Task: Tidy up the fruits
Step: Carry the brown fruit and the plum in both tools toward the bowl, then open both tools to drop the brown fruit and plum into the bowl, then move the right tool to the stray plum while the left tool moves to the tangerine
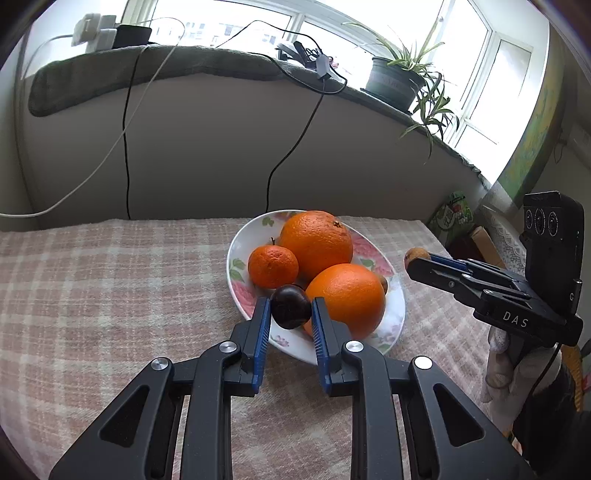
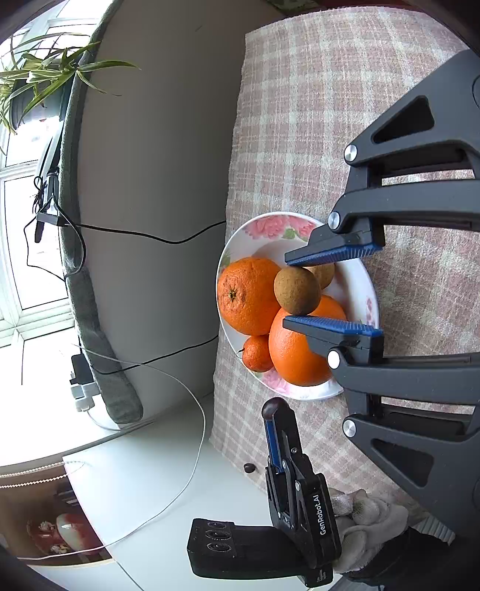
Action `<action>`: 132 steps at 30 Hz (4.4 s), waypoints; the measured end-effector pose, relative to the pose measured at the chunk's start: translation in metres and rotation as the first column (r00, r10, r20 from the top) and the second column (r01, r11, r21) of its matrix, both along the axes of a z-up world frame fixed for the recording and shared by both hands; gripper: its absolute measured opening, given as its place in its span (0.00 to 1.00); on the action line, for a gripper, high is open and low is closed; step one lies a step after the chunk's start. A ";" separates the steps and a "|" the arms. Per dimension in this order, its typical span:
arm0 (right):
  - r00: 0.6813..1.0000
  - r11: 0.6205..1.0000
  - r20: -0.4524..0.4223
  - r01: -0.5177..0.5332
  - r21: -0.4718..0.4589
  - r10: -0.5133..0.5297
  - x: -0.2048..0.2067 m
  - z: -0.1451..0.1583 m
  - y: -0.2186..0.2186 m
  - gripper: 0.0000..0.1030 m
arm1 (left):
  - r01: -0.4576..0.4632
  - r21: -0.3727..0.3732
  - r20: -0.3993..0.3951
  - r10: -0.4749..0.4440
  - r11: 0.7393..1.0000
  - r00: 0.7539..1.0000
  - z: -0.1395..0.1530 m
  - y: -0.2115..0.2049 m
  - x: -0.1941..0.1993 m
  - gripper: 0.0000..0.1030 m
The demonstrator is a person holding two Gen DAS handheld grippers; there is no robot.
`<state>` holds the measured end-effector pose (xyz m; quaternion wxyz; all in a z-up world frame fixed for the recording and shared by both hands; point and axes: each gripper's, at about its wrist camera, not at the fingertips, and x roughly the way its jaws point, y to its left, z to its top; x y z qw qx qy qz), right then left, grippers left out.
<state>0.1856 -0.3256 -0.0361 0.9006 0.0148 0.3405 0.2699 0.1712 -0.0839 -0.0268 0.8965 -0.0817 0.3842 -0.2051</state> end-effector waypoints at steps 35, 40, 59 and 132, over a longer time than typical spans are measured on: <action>0.999 0.999 -0.042 0.031 0.042 -0.029 0.025 -0.007 -0.007 0.59 | 0.014 0.019 0.014 -0.015 1.000 1.000 0.005 -0.009 0.005 0.41; 0.998 0.998 -0.032 0.050 0.044 -0.049 0.023 -0.003 -0.010 0.72 | 0.015 0.028 0.027 -0.015 1.000 1.000 0.008 -0.010 0.003 0.56; 0.996 0.995 -0.014 0.093 0.040 -0.092 0.019 0.005 -0.013 0.94 | -0.053 0.130 0.058 0.046 0.990 0.997 0.011 -0.012 0.002 0.79; 0.891 0.892 0.021 -0.453 -0.007 0.453 -0.017 0.034 0.266 0.95 | -0.683 0.077 0.111 0.674 0.727 0.730 0.004 0.215 -0.178 0.74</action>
